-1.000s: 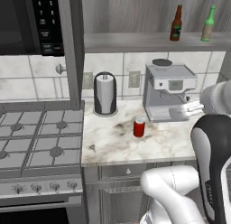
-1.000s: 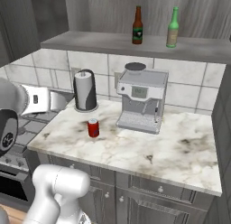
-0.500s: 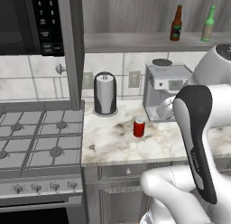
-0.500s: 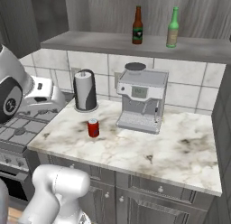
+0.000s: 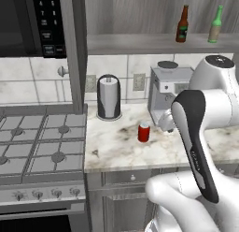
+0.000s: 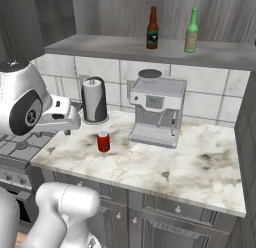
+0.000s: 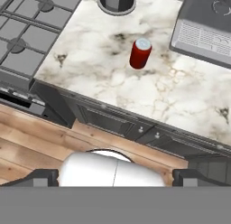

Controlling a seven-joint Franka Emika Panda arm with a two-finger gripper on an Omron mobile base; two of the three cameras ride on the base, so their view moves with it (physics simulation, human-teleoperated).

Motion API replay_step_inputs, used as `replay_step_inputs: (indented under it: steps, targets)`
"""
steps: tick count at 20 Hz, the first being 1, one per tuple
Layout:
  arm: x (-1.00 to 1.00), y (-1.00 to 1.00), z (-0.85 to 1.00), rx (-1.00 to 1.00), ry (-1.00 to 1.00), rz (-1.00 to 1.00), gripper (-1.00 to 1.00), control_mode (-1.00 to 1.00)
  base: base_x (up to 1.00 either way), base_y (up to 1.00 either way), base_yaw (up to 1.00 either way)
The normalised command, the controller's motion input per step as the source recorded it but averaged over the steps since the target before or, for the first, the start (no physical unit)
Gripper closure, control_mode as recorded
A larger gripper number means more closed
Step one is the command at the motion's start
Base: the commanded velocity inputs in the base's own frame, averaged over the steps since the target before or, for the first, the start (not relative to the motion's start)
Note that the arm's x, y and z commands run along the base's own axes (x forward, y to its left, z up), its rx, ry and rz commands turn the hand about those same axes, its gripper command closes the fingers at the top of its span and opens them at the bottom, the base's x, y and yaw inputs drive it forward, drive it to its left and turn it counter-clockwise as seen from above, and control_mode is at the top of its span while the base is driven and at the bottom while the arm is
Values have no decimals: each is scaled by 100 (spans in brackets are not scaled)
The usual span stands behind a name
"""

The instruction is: Sort all alcoholic drinks to one cabinet, and non-alcoholic drinks to the other.

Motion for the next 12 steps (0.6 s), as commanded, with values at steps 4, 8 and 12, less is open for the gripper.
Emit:
replay_step_inputs:
  steps: [4, 8, 12]
  targets:
    - [8, -11, -37, 0, 0, 0, -100, -100, 0, 0, 0]
    - [5, -13, -32, 1, 0, 0, -100, -100, 0, 0, 0]
    - [11, -6, -26, 1, 0, 0, -100, -100, 0, 0, 0]
